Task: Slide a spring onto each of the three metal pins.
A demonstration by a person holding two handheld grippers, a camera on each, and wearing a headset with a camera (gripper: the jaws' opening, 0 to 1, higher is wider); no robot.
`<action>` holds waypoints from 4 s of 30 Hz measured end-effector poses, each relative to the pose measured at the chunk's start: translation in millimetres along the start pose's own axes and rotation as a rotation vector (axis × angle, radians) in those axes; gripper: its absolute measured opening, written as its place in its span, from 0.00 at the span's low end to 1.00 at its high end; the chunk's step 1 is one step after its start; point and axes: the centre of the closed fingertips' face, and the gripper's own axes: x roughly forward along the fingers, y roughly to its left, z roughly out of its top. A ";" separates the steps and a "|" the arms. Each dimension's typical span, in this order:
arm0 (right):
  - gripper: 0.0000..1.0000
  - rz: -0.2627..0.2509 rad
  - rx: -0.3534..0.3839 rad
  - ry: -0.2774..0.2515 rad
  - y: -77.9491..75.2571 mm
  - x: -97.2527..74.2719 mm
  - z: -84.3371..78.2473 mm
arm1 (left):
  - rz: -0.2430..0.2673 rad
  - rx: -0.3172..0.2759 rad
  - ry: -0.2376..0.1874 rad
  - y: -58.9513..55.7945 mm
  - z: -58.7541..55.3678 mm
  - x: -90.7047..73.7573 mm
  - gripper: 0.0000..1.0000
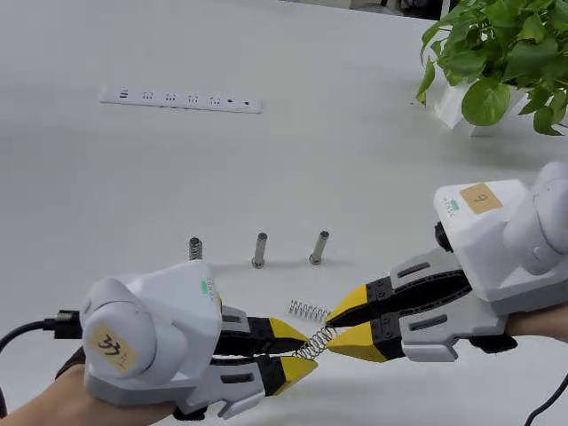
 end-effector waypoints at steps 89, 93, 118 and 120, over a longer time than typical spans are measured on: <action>0.07 0.172 -0.273 0.374 -4.2 11.0 -7.5 | 0.002 -0.005 -0.073 5.7 15.2 6.2 0.07; 0.07 0.172 -0.273 0.374 -5.6 13.5 -5.4 | 0.023 -0.009 -0.078 9.0 14.0 3.3 0.07; 0.07 0.137 -0.333 0.424 -21.6 17.3 -7.7 | 0.307 -0.111 -0.008 57.4 -31.4 -49.3 0.71; 0.07 0.138 -0.335 0.427 -22.2 17.5 -7.8 | 0.328 -0.118 -0.001 61.3 -34.0 -53.2 0.78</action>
